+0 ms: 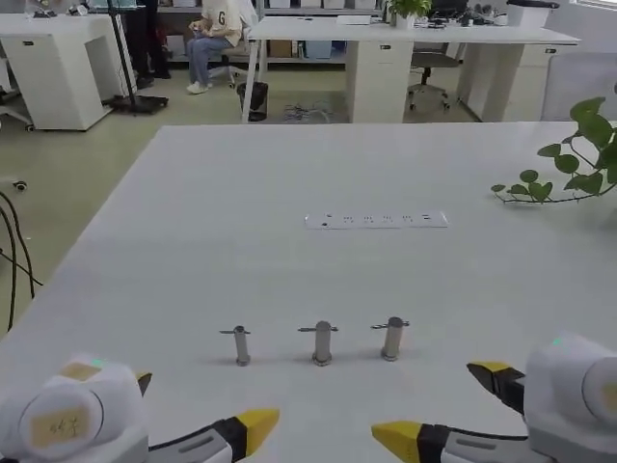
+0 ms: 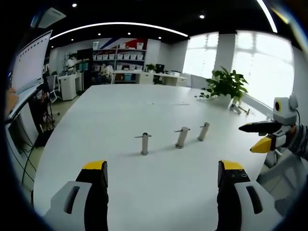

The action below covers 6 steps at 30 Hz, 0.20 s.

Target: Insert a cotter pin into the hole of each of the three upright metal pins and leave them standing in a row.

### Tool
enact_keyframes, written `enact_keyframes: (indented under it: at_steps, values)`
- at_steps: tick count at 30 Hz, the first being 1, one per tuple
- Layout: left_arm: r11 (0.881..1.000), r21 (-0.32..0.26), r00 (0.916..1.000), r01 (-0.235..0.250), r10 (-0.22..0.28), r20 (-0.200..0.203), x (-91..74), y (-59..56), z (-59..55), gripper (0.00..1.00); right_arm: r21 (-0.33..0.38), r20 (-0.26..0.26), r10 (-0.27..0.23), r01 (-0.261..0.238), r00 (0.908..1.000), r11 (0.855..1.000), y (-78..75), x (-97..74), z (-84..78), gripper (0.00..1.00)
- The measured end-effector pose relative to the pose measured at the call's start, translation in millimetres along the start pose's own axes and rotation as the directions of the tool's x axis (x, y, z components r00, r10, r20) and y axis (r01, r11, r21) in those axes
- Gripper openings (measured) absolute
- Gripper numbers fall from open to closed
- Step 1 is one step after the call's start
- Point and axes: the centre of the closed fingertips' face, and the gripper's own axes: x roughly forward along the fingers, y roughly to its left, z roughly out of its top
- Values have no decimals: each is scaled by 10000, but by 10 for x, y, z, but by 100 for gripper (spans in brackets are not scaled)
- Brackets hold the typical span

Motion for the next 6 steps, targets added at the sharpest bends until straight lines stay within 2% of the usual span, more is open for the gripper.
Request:
enact_keyframes:
  at_steps: [6]
  values:
    - [10000,22,10000,-12,12,-52,-2,3,-6,93,15,9,-9,9,10000,10000,-9,1,7,88]
